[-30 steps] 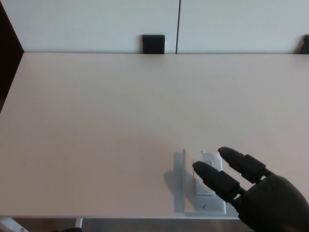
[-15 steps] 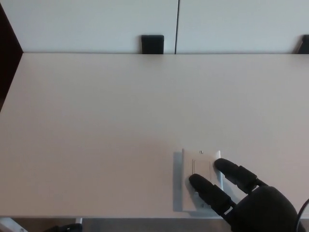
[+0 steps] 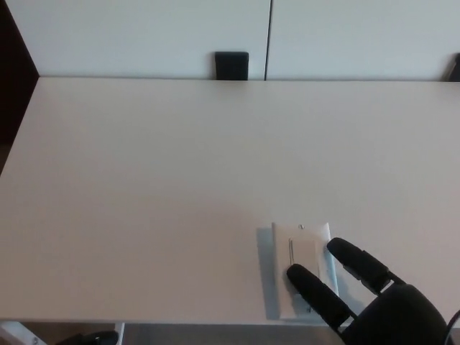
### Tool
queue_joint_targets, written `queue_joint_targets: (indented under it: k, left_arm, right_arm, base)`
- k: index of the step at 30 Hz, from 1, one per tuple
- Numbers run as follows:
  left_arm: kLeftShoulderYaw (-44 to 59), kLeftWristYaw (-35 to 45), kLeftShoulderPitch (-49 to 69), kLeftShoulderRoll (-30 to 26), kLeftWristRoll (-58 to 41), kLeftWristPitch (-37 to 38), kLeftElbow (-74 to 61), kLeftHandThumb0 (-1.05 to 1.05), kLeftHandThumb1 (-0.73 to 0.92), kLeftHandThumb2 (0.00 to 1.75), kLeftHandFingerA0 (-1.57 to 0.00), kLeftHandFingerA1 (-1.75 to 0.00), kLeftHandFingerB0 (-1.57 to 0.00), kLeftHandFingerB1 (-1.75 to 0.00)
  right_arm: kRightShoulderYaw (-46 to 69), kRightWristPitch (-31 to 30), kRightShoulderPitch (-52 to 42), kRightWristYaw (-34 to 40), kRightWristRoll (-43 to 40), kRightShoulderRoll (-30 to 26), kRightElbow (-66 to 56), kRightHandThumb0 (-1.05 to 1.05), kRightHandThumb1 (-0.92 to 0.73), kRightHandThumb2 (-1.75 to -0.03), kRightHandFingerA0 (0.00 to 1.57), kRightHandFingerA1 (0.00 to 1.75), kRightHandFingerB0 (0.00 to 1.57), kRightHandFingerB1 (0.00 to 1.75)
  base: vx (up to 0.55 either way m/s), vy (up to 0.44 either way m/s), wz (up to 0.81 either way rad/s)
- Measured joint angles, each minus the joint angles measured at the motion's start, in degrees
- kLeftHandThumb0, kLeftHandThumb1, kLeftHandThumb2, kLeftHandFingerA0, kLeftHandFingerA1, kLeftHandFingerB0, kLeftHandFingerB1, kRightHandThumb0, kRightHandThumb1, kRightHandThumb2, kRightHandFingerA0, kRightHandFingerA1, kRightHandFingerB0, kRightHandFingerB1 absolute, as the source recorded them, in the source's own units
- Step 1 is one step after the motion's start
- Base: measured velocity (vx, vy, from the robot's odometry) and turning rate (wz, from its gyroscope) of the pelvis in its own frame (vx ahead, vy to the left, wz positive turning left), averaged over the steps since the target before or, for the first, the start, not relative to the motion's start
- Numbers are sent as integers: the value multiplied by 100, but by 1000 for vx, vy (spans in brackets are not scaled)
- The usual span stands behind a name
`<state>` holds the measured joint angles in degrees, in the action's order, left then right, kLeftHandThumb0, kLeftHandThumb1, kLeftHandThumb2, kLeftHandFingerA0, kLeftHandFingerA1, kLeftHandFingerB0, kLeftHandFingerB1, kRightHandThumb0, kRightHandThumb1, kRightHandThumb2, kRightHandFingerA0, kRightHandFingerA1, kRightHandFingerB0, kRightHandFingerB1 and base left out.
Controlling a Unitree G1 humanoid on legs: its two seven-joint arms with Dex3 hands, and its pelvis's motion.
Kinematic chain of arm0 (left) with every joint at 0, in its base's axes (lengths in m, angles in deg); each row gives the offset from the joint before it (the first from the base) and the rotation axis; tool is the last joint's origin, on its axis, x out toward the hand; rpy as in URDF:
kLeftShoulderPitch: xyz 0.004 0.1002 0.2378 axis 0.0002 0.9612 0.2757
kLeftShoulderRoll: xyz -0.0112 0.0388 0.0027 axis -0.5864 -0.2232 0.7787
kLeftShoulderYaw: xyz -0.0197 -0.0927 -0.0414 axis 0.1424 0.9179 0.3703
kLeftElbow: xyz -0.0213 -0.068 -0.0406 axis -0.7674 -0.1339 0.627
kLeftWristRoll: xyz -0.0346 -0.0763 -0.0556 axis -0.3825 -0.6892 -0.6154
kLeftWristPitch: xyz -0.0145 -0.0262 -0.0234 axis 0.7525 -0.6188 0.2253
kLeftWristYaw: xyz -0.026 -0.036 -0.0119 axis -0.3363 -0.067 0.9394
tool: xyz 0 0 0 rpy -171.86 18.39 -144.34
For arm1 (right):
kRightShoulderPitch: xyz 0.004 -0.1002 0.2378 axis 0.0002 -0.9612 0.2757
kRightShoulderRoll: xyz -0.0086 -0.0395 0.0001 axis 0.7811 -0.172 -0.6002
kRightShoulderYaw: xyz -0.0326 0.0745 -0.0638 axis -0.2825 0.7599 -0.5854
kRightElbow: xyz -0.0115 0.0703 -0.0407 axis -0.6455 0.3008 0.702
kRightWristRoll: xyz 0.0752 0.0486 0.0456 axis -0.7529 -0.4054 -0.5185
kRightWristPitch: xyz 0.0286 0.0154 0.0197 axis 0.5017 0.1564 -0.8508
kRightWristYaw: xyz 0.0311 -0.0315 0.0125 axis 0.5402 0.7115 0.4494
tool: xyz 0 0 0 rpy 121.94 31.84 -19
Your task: The robot walk towards a table in front and then clicks the light switch button using the right hand's index finger
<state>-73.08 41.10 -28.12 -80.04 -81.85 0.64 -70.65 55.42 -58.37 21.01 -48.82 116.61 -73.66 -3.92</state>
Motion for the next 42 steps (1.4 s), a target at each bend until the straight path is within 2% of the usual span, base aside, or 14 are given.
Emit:
queue_joint_targets:
  k: [5,10,18,19,20,21,22,26,27,33,34,35,41,42]
  left_arm:
    - [14,1,-4,1,-2,-51,-15,-23,78,68,-25,-45,-17,-38]
    - [18,6,-22,4,-2,-56,-12,-23,79,68,-25,-45,-17,-39]
    - [22,5,-28,22,-2,-58,-11,-25,74,68,-27,-46,-18,-39]
    - [22,3,-31,24,-1,-59,-10,-26,76,69,-27,-46,-18,-39]
    - [22,3,-37,24,-1,-59,-9,-26,76,69,-27,-46,-18,-39]
    - [23,3,-37,24,0,-59,-9,-27,76,69,-27,-46,-18,-39]
    - [23,2,-37,23,1,-59,-8,-27,76,69,-27,-46,-18,-39]
    - [22,2,-37,23,2,-59,-9,-25,75,68,-26,-45,-17,-38]
    - [22,2,-34,23,1,-60,-9,-26,73,68,-27,-47,-18,-39]
    - [43,3,-18,22,1,-60,22,-24,78,68,-26,-46,-18,-39]
    - [46,4,-18,22,0,-60,23,-25,77,68,-25,-45,-18,-39]
    - [51,4,-18,21,0,-60,23,-26,76,68,-26,-46,-18,-39]
    - [55,4,-15,21,1,-59,37,-25,75,68,-27,-46,-19,-39]
    - [55,4,-15,21,0,-59,41,-25,75,68,-28,-46,-19,-39]
  right_arm:
    - [275,-75,-392,-14,-111,-222,-699,-93,-63,-105,0,7,0,7]
    - [951,-30,-883,61,-504,-324,-1805,-104,-79,-111,0,0,0,0]
    - [2159,272,-2164,359,-1294,-356,-2823,-102,-76,-110,0,5,0,0]
    - [2326,332,-2408,415,-1404,-346,-2887,-104,-76,-110,0,1,12,9]
    - [2456,391,-2626,502,-1482,-319,-2895,-104,-76,-110,0,1,12,9]
    - [2582,454,-2851,589,-1560,-288,-2889,-86,-79,-68,0,0,6,23]
    - [2653,494,-2986,643,-1609,-269,-2875,-86,-79,-68,0,0,6,23]
    - [3063,821,-3803,1048,-1973,-116,-2595,-84,-81,-64,0,16,12,25]
    - [3137,907,-3970,1150,-2065,-72,-2468,-94,-71,-107,0,9,10,19]
    - [3275,1334,-4517,1608,-2546,57,-1109,-91,-66,-102,0,11,10,20]
    - [3275,1402,-4534,1653,-2640,67,-857,-81,-79,-64,0,14,3,23]
    - [3274,1446,-4544,1670,-2720,82,-674,-92,-68,-104,0,12,9,19]
    - [3163,1547,-4062,1646,-3221,178,830,-86,-66,-103,0,21,9,24]
    - [3141,1548,-3898,1632,-3298,189,1102,-88,-67,-103,0,19,8,18]
  base:
    - [0,0,0]
    - [0,0,0]
    - [0,0,0]
    - [0,0,0]
    - [0,0,0]
    - [0,0,0]
    - [0,0,0]
    - [0,0,0]
    - [0,0,0]
    - [0,0,0]
    - [0,0,0]
    - [0,0,0]
    - [0,0,0]
    - [0,0,0]
